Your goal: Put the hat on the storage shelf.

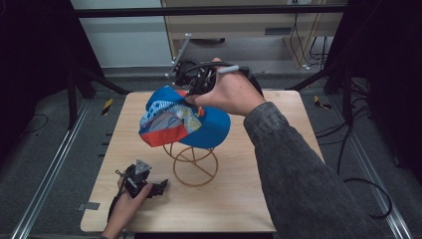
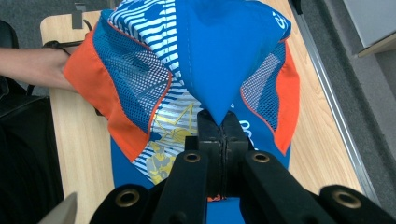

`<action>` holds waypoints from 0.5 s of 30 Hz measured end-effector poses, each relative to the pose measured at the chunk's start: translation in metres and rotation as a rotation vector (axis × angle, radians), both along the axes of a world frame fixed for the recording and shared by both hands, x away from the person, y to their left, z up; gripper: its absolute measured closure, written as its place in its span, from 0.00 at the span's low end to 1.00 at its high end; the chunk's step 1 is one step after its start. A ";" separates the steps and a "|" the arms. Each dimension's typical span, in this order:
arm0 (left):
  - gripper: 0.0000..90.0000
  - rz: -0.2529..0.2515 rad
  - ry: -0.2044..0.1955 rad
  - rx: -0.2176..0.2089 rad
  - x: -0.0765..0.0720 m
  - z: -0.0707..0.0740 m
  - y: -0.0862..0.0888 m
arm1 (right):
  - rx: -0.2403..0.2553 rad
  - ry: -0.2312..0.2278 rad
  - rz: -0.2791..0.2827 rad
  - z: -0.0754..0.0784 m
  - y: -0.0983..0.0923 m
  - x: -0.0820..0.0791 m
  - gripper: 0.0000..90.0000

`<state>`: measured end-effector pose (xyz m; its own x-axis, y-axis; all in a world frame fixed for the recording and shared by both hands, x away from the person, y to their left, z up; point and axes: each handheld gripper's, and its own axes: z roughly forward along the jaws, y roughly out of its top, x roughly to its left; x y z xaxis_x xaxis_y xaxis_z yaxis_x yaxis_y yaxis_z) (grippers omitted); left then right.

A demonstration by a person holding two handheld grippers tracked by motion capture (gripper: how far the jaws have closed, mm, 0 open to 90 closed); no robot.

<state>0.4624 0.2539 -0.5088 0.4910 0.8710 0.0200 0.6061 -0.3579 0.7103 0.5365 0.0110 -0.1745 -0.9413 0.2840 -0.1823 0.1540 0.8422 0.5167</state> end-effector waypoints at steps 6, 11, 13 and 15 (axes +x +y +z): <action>0.00 0.000 0.001 0.000 0.000 0.000 0.000 | 0.002 0.010 0.008 -0.005 0.004 0.001 1.00; 0.00 0.000 0.000 0.000 0.000 0.000 0.000 | -0.004 0.019 0.012 -0.009 0.006 0.001 1.00; 0.00 0.000 0.000 0.000 0.000 0.000 0.000 | -0.006 0.022 0.013 -0.010 0.006 0.001 1.00; 0.00 0.000 0.000 0.000 0.000 0.000 0.000 | -0.006 0.023 0.014 -0.011 0.007 0.001 1.00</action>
